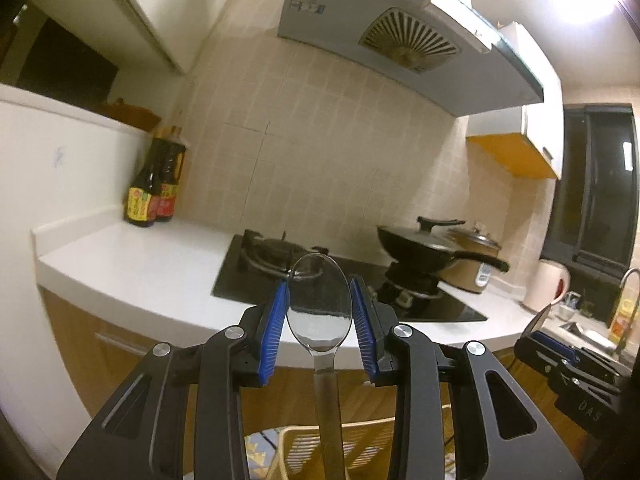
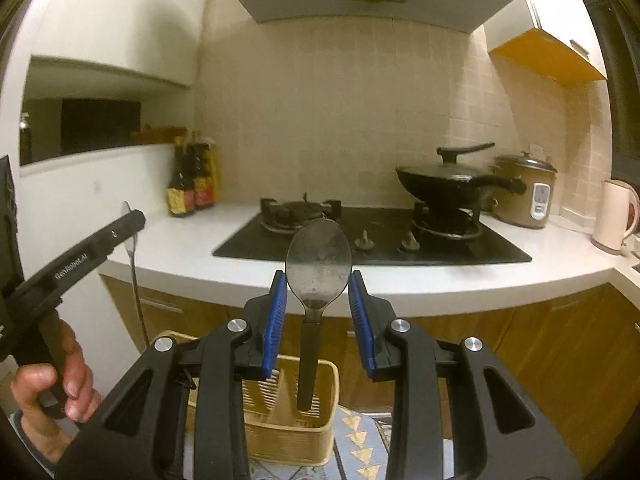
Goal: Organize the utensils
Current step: 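Lift both held clear spoons up over the beige utensil basket, then open both tools to drop the clear spoons into the basket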
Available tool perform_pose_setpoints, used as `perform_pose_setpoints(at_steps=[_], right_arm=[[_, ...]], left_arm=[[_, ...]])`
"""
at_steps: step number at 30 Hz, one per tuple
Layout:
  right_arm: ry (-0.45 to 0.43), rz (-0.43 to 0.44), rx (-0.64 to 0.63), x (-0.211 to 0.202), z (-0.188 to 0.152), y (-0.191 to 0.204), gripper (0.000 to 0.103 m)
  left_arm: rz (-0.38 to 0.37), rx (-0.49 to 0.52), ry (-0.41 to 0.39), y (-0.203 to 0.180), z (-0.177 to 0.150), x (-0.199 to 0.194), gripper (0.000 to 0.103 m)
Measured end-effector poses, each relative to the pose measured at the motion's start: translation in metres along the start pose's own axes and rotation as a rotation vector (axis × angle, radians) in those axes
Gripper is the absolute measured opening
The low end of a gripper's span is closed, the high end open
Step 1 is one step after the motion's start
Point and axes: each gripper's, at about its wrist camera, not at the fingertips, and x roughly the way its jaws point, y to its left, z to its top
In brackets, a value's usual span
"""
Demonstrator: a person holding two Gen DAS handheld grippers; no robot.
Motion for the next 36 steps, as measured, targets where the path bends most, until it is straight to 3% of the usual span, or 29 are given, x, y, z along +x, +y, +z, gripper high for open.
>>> perform_pose_setpoints(at_steps=[12, 15, 16, 17, 21, 30, 33, 36], right_arm=[[0.091, 0.031, 0.030, 0.017, -0.025, -0.007, 0.029], [0.125, 0.054, 0.053, 0.014, -0.028, -0.009, 0.030], [0.137, 0.063, 0.065, 0.013, -0.028, -0.011, 0.043], [0.141, 0.068, 0.075, 0.011, -0.029, -0.013, 0.063], [0.127, 0.070, 0.091, -0.013, -0.030, -0.019, 0.066], [0.260, 0.069, 0.057, -0.058, -0.033, -0.012, 0.066], [0.335, 0.096, 0.057, -0.065, -0.041, -0.006, 0.066], [0.422, 0.127, 0.074, -0.063, -0.054, -0.003, 0.066]], left_arm=[[0.019, 0.038, 0.079, 0.011, -0.026, 0.014, 0.032], [0.005, 0.044, 0.099, 0.012, -0.027, 0.006, 0.041], [-0.001, 0.043, 0.103, 0.012, -0.027, 0.001, 0.046], [-0.008, 0.044, 0.107, 0.012, -0.027, -0.003, 0.049], [-0.026, 0.059, 0.163, 0.012, -0.030, -0.028, 0.051], [-0.061, 0.021, 0.448, 0.027, -0.058, -0.074, 0.052], [-0.045, 0.039, 0.618, 0.025, -0.075, -0.075, 0.052], [-0.052, 0.043, 0.716, 0.023, -0.096, -0.080, 0.052]])
